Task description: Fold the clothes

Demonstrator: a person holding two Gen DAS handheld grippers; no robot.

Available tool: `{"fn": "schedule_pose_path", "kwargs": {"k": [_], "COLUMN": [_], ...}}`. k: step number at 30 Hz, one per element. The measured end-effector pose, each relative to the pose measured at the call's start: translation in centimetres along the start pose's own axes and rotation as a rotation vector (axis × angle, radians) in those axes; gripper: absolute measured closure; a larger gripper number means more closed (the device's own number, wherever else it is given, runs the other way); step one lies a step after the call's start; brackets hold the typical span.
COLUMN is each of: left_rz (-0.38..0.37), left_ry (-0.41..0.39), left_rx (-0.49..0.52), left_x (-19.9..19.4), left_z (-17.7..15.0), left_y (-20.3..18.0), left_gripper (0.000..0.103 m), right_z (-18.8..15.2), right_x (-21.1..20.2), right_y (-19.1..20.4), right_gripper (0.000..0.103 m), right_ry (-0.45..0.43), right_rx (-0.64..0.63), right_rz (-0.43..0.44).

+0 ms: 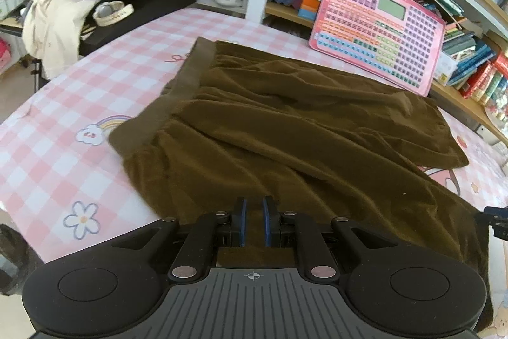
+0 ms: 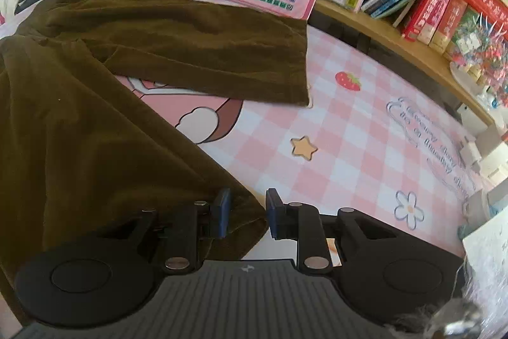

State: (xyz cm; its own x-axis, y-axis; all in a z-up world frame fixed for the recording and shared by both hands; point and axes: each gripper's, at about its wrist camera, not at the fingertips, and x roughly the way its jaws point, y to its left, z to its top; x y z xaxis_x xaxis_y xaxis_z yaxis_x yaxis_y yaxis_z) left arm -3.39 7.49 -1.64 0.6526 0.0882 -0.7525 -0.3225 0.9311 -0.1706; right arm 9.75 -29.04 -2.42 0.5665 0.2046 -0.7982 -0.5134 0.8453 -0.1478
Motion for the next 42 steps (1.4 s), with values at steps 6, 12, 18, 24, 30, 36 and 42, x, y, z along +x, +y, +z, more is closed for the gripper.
{"fn": "schedule_pose_path", "kwargs": {"k": [6,12,18,24,30,36,42], "left_rz": [0.03,0.063,0.037,0.003,-0.133,-0.188,-0.237], "left_ry": [-0.03,-0.058,-0.056,-0.016,0.043,0.068,0.091], "left_rx": [-0.023,-0.056,-0.04,-0.078,-0.192,-0.24,-0.331], "left_x": [-0.2,0.7,1.5,2.2,2.9,3.5,4.1], "left_z": [0.7,2.4,3.5,3.5,2.8,2.5,2.2], "left_y": [2.2,5.5,8.0,10.6,13.1,14.2,15.6], "left_gripper": [0.089,0.073,0.073,0.073,0.069,0.069,0.069], "right_z": [0.5,-0.7,-4.1,-5.9,-7.8,-8.2,-8.3], "right_x": [0.5,-3.2,-6.5,-8.0,-8.7,-8.9,-9.8], "right_y": [0.1,1.2,4.6,7.8,10.0,11.6,12.9], "right_gripper": [0.067,0.063,0.061,0.053,0.055,0.055,0.055], "right_ry": [-0.016,-0.036,-0.02,0.001,0.023,0.015,-0.022], "right_rx": [0.022,0.173,0.353,0.481,0.625,0.666,0.718], "right_rz": [-0.136,-0.097,-0.122,-0.184,-0.258,-0.318,-0.362]}}
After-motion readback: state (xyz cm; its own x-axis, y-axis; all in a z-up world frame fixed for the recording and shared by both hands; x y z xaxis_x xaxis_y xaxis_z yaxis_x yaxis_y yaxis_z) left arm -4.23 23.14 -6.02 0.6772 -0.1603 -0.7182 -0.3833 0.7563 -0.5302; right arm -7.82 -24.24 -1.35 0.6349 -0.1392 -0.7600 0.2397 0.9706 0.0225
